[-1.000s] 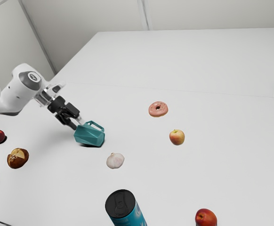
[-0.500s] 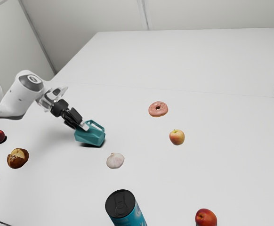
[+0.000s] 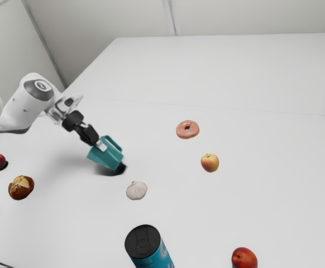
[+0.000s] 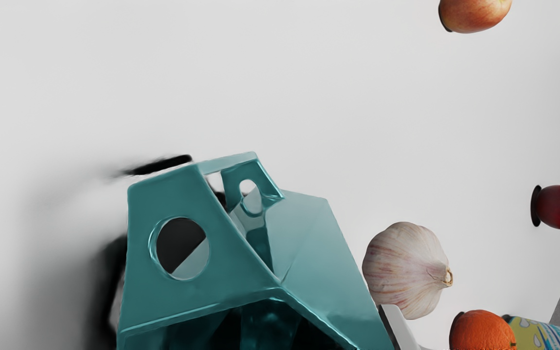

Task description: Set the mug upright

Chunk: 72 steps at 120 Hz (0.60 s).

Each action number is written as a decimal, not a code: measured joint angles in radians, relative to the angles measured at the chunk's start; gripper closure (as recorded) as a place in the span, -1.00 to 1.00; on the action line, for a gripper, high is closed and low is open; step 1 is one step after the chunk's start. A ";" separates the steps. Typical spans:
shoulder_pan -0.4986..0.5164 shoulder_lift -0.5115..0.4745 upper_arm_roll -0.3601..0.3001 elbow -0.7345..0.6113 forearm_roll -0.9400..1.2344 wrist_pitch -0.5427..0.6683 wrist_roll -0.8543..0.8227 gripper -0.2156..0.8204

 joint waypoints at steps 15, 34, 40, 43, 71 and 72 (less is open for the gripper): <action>-0.064 -0.066 -0.001 -0.024 0.067 0.049 0.000 0.86; -0.175 -0.114 -0.002 -0.058 0.228 0.153 -0.027 0.86; -0.202 -0.125 -0.002 -0.072 0.274 0.188 -0.041 0.87; -0.210 -0.131 -0.002 -0.082 0.292 0.205 -0.047 0.88; -0.297 -0.217 -0.004 -0.219 0.439 0.341 -0.130 0.90; -0.299 -0.220 -0.004 -0.223 0.442 0.344 -0.133 0.90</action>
